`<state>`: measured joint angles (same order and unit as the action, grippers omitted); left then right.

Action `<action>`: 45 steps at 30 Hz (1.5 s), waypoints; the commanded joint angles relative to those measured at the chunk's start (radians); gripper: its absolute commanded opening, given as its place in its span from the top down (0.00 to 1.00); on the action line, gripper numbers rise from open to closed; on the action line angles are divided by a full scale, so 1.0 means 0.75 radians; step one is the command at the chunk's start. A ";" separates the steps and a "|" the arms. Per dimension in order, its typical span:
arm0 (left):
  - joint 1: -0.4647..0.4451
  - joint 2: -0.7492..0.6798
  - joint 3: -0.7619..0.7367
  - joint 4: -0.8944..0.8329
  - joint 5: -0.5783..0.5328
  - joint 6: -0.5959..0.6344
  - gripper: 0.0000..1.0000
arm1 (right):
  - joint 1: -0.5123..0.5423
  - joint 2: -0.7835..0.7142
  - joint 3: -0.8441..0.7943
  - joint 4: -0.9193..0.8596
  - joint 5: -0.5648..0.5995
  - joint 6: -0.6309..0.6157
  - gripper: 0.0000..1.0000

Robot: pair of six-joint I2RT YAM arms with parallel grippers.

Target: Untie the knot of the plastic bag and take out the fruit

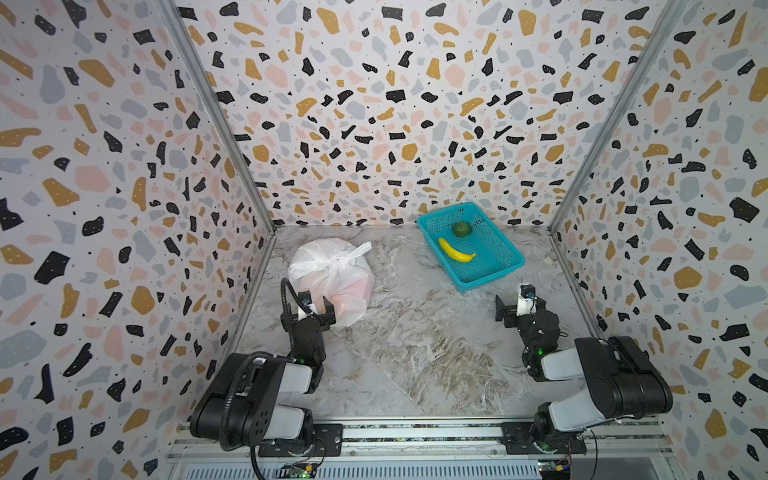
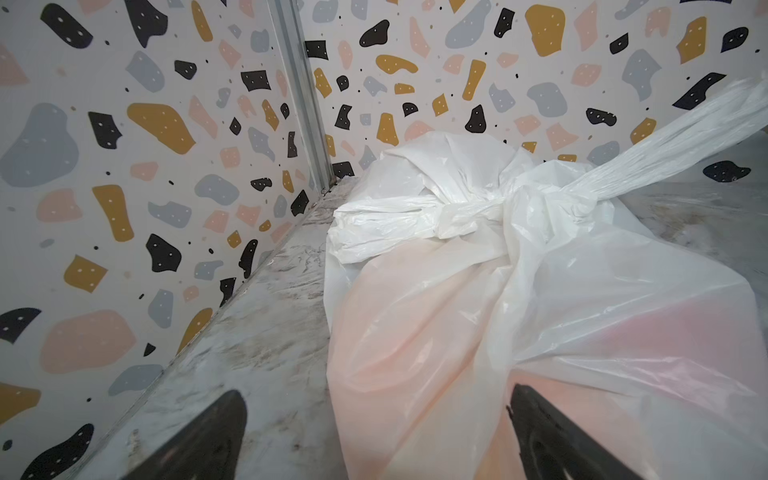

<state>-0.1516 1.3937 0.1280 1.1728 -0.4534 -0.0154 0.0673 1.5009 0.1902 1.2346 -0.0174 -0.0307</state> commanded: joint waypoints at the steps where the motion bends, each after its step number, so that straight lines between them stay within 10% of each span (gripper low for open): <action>1: 0.008 -0.001 0.027 0.073 -0.008 -0.012 0.01 | -0.004 -0.008 0.033 0.009 -0.014 0.012 0.01; 45: 0.008 -0.010 0.022 0.081 -0.003 -0.010 0.00 | -0.028 -0.014 0.025 0.016 -0.060 0.019 0.01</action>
<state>-0.1516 1.3937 0.1280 1.1728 -0.4530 -0.0154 0.0494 1.5009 0.1917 1.2343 -0.0566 -0.0242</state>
